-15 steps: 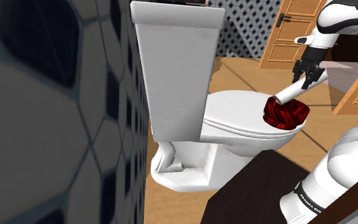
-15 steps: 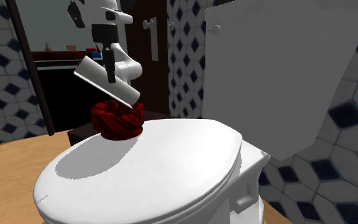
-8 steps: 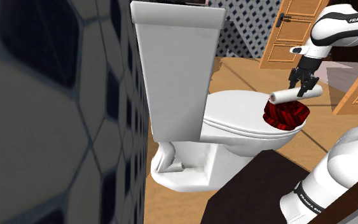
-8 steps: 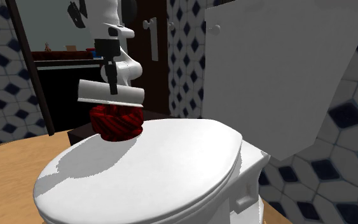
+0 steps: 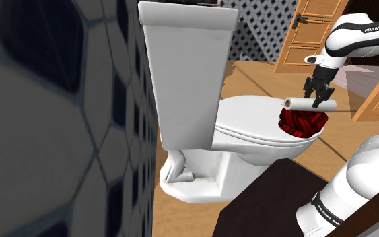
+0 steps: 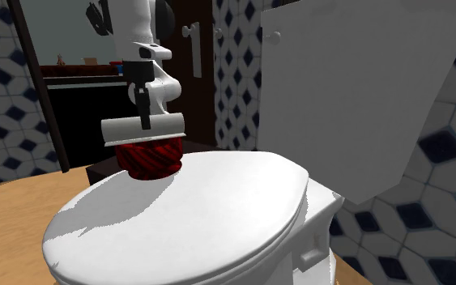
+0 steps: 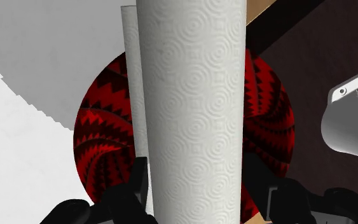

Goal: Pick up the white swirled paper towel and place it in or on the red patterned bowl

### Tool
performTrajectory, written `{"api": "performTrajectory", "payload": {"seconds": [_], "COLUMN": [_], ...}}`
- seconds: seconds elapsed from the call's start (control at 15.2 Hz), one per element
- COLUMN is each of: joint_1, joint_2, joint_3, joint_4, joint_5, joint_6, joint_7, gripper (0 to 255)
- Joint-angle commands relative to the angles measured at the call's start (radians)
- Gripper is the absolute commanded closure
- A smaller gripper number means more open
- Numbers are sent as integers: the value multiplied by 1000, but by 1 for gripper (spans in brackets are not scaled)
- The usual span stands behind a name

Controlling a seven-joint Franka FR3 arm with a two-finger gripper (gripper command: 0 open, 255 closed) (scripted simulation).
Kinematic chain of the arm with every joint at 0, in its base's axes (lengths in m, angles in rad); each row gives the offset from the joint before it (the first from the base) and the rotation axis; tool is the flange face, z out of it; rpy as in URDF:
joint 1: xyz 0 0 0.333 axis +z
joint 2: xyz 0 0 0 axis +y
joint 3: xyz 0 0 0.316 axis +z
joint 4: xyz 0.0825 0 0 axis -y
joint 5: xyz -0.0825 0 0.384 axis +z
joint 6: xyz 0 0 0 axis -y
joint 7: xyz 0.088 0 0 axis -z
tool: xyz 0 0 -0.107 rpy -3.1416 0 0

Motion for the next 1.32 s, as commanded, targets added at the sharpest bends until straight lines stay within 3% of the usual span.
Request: {"api": "performTrajectory", "payload": {"seconds": [0.0, 0.13, 0.2, 0.53, 0.79, 1.25], "joint_1": [0, 0, 0, 0, 7, 7], "joint_2": [0, 0, 0, 0, -14, -14], "joint_3": [0, 0, 0, 0, 41, 41], "joint_4": [-1, -1, -1, -1, 112, 112], "joint_5": [0, 0, 0, 0, 27, 27], "joint_6": [1, 1, 1, 1, -127, -127], "joint_7": [0, 0, 0, 0, -6, -6], "gripper": [255, 255, 0, 0, 0, 0]}}
